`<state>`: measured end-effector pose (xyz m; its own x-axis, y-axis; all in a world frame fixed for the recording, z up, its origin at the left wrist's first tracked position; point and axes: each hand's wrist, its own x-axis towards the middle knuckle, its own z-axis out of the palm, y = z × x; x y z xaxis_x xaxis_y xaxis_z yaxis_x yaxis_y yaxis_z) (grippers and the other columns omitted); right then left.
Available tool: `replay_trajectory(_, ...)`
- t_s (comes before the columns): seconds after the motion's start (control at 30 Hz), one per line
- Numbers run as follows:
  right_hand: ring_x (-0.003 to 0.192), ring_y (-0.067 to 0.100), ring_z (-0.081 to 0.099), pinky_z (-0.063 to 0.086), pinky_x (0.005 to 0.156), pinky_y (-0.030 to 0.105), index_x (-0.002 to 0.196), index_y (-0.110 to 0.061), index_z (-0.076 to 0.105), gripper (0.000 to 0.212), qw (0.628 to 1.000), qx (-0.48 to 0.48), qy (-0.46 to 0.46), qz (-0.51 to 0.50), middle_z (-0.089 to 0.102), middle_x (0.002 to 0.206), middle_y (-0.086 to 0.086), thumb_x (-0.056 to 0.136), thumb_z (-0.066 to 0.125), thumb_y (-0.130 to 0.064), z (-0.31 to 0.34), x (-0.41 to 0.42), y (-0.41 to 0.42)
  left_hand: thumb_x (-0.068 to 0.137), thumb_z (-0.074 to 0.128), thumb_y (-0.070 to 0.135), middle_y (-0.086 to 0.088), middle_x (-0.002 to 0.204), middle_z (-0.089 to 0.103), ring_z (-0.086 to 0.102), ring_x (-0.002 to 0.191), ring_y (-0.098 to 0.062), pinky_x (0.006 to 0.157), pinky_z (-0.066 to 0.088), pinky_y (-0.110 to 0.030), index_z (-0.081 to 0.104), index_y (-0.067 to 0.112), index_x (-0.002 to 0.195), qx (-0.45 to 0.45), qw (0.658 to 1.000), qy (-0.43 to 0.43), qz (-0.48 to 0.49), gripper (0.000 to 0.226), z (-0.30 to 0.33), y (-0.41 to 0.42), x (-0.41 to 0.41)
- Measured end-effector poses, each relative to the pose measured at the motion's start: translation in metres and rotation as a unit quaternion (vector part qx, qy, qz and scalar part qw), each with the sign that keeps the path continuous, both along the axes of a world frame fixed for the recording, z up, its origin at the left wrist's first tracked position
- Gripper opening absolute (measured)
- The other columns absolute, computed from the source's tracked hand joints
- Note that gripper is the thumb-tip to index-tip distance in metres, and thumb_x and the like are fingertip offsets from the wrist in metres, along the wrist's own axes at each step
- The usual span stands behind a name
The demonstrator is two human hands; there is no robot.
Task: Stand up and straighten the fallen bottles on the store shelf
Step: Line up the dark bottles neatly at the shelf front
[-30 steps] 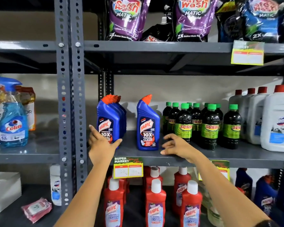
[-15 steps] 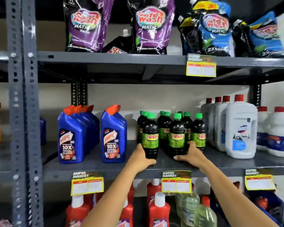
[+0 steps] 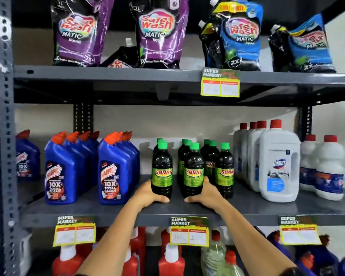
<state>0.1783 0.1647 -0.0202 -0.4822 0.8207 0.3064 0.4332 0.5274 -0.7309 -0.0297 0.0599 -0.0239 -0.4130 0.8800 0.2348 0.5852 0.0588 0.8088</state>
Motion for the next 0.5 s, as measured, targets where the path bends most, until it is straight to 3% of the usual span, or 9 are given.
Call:
replay_trajectory(0.2, 0.120, 0.027, 0.054, 0.042, 0.091, 0.031, 0.133, -0.011, 0.028, 0.100, 0.999, -0.025, 0.015, 0.031, 0.058, 0.127, 0.007, 0.057, 0.090, -0.030, -0.008, 0.004, -0.002, 0.049, 0.091, 0.023, -0.001, 0.112, 0.068, 0.062, 0.107, -0.019, 0.101, 0.045, -0.037, 0.057, 0.030, 0.104, 0.000, 1.000, -0.012, 0.007, 0.065, 0.000, -0.016, 0.011)
replay_trajectory(0.37, 0.115, 0.027, 0.057, 0.046, 0.095, 0.037, 0.126, -0.012, 0.036, 0.094, 1.000, -0.019, 0.024, 0.007, 0.061, 0.124, 0.008, 0.052, 0.091, -0.032, -0.003, 0.005, 0.000, 0.034, 0.088, 0.042, 0.000, 0.113, 0.071, 0.064, 0.106, -0.017, 0.101, 0.047, -0.039, 0.064, 0.023, 0.115, -0.011, 1.000, -0.002, 0.015, 0.087, 0.004, -0.016, 0.008)
replay_trajectory(0.5, 0.115, 0.027, 0.056, 0.044, 0.090, 0.033, 0.127, -0.012, 0.033, 0.096, 0.999, -0.026, 0.027, 0.014, 0.060, 0.123, 0.007, 0.053, 0.091, -0.032, -0.004, 0.005, -0.002, 0.041, 0.090, 0.036, -0.001, 0.116, 0.070, 0.062, 0.108, -0.018, 0.102, 0.046, -0.037, 0.063, 0.022, 0.118, -0.014, 1.000, 0.000, 0.015, 0.083, 0.005, -0.017, 0.009)
